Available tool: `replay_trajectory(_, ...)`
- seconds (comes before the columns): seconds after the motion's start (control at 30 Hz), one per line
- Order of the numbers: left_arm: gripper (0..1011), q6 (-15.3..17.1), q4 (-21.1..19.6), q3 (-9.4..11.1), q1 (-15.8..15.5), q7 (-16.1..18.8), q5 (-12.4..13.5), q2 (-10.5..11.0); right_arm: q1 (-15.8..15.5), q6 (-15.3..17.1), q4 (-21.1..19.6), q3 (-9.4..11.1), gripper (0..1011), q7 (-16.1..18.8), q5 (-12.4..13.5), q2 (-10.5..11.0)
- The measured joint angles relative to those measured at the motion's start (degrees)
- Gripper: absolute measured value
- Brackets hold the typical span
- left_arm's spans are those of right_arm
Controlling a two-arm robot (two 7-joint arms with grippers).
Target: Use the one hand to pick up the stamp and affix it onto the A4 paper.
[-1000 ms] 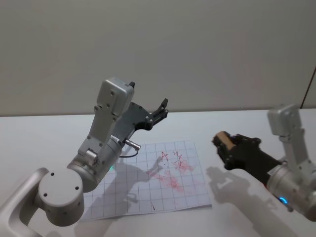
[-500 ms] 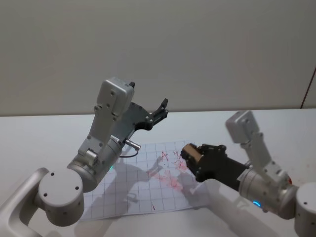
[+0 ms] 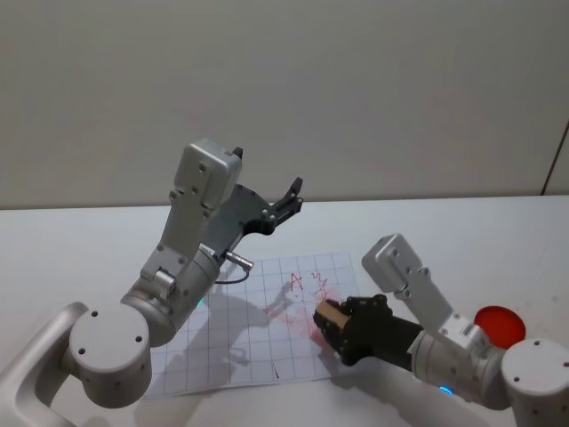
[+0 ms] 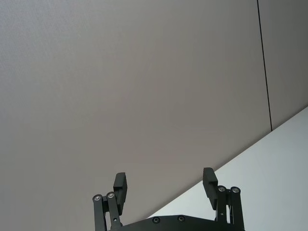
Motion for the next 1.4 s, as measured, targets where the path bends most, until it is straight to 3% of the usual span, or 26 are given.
replay_trajectory(0.3, 1001, 0.0, 0.0, 0.0, 0.0, 0.0, 0.0, 0.0, -0.3, 1.0, 1.5, -0.6, 219, -0.3, -1.1, 0.1)
replay_trajectory(0.8, 1001, 0.0, 0.0, 0.0, 0.0, 0.0, 0.0, 0.0, -0.6, 1.6, 2.1, -0.9, 219, -2.4, -0.1, 0.1)
replay_trajectory(1.1, 1001, 0.0, 0.0, 0.0, 0.0, 0.0, 0.0, 0.0, -0.4, 0.5, 2.2, -0.6, 219, -4.3, 2.3, -0.3)
replay_trajectory(1.4, 1001, 0.0, 0.0, 0.0, 0.0, 0.0, 0.0, 0.0, 0.6, -0.9, -1.5, 0.8, 219, -6.6, 7.1, -0.7)
